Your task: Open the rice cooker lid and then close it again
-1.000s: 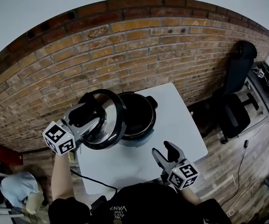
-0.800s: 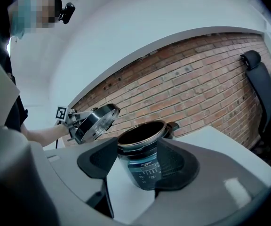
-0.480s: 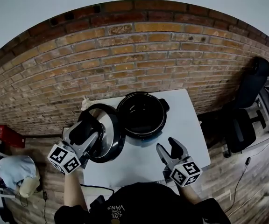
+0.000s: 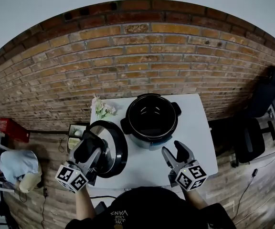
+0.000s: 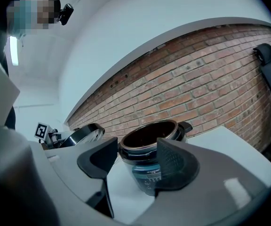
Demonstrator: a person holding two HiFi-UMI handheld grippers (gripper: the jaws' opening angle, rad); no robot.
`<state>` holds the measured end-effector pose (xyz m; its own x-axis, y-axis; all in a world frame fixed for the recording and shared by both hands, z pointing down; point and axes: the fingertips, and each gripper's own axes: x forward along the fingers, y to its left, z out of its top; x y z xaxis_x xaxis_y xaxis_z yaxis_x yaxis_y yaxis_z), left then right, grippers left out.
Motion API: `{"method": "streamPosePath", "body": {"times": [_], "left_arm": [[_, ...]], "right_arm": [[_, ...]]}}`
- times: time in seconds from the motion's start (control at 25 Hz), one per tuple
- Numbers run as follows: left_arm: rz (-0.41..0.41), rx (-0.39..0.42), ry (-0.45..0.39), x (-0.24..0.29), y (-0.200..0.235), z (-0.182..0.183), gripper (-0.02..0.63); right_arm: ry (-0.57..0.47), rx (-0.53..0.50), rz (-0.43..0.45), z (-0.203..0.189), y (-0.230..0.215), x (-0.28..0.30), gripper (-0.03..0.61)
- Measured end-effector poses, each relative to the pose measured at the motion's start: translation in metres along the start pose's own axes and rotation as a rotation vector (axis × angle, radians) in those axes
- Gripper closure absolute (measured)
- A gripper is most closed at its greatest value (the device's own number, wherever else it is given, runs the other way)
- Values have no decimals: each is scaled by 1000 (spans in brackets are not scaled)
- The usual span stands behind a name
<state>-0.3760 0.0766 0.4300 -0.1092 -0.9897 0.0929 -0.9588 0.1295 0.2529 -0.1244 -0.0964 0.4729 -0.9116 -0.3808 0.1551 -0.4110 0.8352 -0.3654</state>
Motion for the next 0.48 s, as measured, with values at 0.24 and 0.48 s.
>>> {"method": "streamPosePath", "body": {"times": [0.24, 0.48], "left_arm": [[20, -10, 11, -6, 0, -8, 333], [4, -5, 10, 4, -3, -7, 333]], "right_arm": [[4, -2, 8, 1, 1, 1, 314], [-7, 3, -14, 3, -5, -3, 314]]}}
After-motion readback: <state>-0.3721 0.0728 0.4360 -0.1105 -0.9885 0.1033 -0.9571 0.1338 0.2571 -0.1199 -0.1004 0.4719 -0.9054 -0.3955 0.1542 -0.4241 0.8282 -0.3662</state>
